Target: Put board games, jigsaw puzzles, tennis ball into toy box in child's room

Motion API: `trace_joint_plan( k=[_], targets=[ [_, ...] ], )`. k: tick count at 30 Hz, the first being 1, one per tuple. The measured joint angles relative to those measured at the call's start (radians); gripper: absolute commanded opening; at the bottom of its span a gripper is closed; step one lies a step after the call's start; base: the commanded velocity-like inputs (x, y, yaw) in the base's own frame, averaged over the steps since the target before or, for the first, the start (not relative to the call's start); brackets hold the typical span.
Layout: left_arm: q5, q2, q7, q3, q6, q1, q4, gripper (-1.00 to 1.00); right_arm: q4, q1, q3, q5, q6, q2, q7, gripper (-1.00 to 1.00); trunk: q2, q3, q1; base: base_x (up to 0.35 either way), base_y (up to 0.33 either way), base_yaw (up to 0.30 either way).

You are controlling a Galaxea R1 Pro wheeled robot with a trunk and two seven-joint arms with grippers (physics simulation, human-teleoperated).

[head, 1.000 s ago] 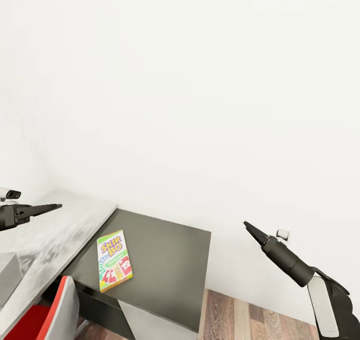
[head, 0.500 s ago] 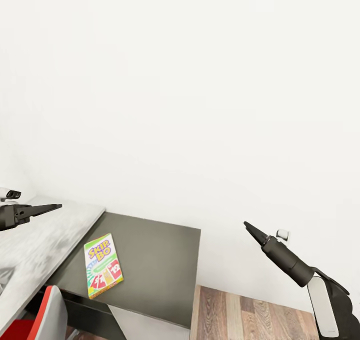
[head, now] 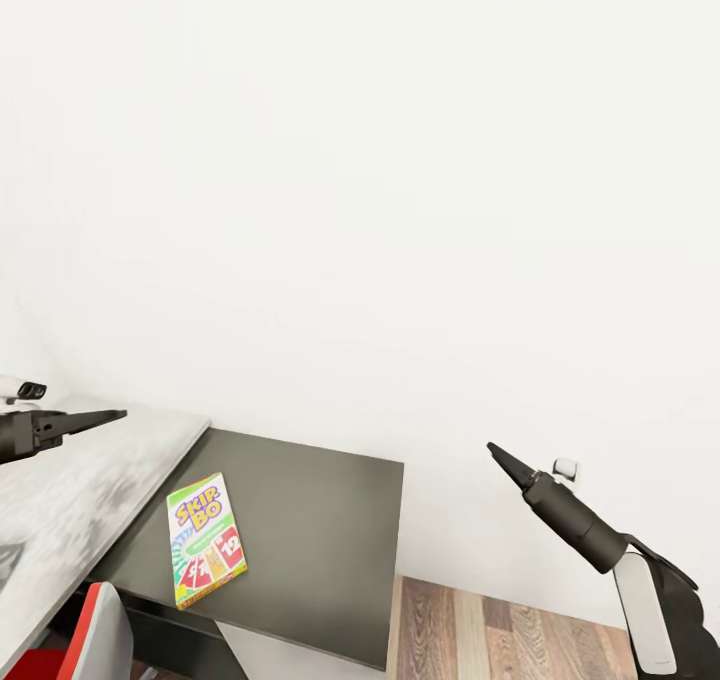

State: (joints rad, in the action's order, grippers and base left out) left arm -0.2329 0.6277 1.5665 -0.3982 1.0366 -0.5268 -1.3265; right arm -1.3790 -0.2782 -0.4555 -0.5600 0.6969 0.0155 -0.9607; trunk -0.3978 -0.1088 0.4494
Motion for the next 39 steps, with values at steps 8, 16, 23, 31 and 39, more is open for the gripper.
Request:
trace_joint_plan(
  k=[8,16,23,31,39],
  targets=[
    [0.063,-0.011,0.0,0.003,-0.003,-0.005,0.016,1.0,-0.001,0.0,0.01,0.001,0.0,-0.001,0.064,1.0,0.0,0.0,0.0,0.001,0.0,0.0],
    [0.197,-0.128,-0.181,0.04,-0.002,-0.033,0.033,1.0,-0.001,0.0,0.037,-0.003,0.007,-0.001,0.277,1.0,0.0,0.0,0.0,0.0,0.0,0.0],
    [0.257,-0.253,-0.421,0.064,0.0,-0.102,0.124,1.0,0.007,0.001,0.113,-0.004,0.011,-0.001,0.474,1.0,0.0,0.0,0.0,0.0,0.0,0.0],
    [0.269,-0.321,-0.717,0.07,-0.01,-0.223,0.403,1.0,0.029,-0.004,0.207,-0.007,0.013,0.0,0.672,1.0,0.0,0.0,0.0,0.0,0.0,0.0],
    [0.268,-0.34,-0.886,0.07,-0.087,-0.256,0.545,1.0,0.035,-0.008,0.24,-0.007,0.014,0.0,0.767,1.0,0.0,0.0,0.0,0.0,0.0,0.0]
  ],
)
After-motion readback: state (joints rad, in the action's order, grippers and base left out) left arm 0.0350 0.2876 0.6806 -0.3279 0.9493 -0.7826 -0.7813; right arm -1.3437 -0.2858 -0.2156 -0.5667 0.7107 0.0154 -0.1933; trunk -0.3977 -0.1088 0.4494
